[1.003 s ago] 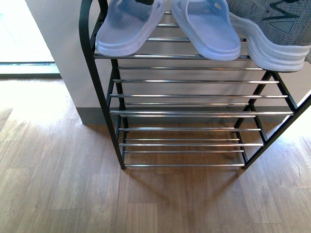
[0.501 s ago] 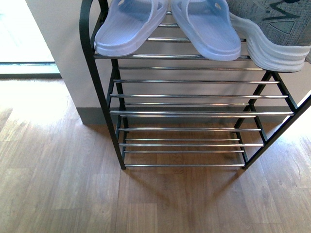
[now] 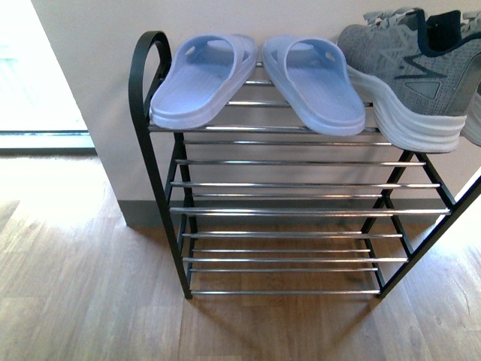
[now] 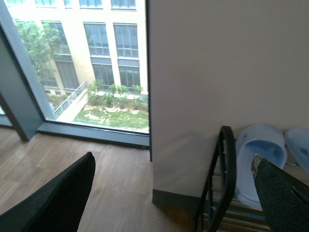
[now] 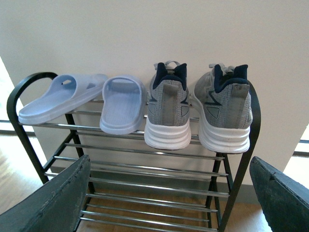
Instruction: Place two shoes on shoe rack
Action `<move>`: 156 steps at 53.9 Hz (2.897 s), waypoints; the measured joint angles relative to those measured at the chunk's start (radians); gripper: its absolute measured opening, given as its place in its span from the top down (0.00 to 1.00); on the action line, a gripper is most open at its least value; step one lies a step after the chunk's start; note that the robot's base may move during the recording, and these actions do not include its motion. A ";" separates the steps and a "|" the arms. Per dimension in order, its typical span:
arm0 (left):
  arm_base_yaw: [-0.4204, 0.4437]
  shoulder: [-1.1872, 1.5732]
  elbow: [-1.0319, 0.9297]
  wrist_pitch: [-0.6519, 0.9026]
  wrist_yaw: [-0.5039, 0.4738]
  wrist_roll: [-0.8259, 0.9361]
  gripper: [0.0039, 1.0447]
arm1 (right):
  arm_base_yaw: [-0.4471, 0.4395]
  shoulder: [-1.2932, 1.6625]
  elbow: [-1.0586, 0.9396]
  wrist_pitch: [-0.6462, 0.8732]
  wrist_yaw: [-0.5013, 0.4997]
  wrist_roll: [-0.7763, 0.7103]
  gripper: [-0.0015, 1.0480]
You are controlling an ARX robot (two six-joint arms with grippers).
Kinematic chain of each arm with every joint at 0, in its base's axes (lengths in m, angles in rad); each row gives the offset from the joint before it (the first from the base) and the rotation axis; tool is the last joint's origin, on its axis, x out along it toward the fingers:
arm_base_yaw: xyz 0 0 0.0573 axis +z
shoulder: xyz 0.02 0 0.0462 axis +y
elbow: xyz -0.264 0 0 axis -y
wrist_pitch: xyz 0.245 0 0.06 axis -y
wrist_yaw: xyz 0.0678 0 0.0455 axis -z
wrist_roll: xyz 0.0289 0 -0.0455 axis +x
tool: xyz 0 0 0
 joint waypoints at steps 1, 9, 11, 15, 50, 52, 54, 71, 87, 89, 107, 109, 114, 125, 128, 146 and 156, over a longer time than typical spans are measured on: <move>0.011 -0.031 -0.010 -0.021 0.000 -0.003 0.09 | 0.000 0.000 0.000 0.000 0.000 0.000 0.09; 0.216 -0.237 -0.094 -0.178 0.061 -0.077 0.09 | 0.000 0.000 0.000 0.000 0.000 0.000 0.09; 0.245 -0.255 -0.097 -0.183 0.062 -0.093 0.09 | 0.000 0.000 0.000 0.000 0.000 0.000 0.09; 0.275 -0.271 -0.106 -0.161 0.136 -0.084 0.11 | 0.000 0.000 0.000 0.000 0.000 0.000 0.09; 0.481 -0.581 -0.500 0.035 0.642 0.086 0.99 | 0.000 0.000 0.000 0.000 -0.002 0.000 0.09; 0.481 -0.588 -0.511 0.039 0.642 0.086 0.99 | 0.000 0.000 0.000 0.000 -0.002 0.000 0.09; 0.481 -0.592 -0.519 0.040 0.642 0.086 0.99 | 0.000 0.000 0.000 0.000 -0.002 0.000 0.09; 0.481 -0.639 -0.579 0.055 0.642 0.086 0.99 | 0.000 0.000 0.000 0.000 -0.002 0.000 0.09; 0.482 -0.688 -0.634 0.066 0.642 0.087 0.99 | 0.000 0.000 0.000 0.000 -0.002 0.000 0.09; 0.482 -0.689 -0.642 0.066 0.642 0.087 0.99 | 0.000 0.000 0.000 0.000 -0.001 0.000 0.09; 0.482 -0.692 -0.643 0.068 0.643 0.086 0.91 | 0.000 0.000 0.000 0.000 -0.002 0.000 0.09; 0.482 -0.692 -0.643 0.068 0.643 0.086 0.84 | 0.000 0.000 0.000 0.000 -0.002 0.000 0.09; 0.482 -0.692 -0.643 0.068 0.643 0.087 0.71 | 0.000 0.000 0.000 0.000 -0.002 0.000 0.09; 0.482 -0.692 -0.643 0.068 0.643 0.087 0.31 | 0.000 0.000 0.000 0.000 -0.002 0.000 0.09; 0.482 -0.692 -0.643 0.068 0.643 0.087 0.19 | 0.000 0.000 0.000 0.000 -0.002 0.000 0.09; 0.482 -0.692 -0.643 0.068 0.643 0.089 0.09 | 0.000 0.000 0.000 0.000 -0.002 0.000 0.09; 0.482 -0.692 -0.643 0.068 0.643 0.089 0.09 | 0.000 0.000 0.000 -0.001 -0.002 0.000 0.09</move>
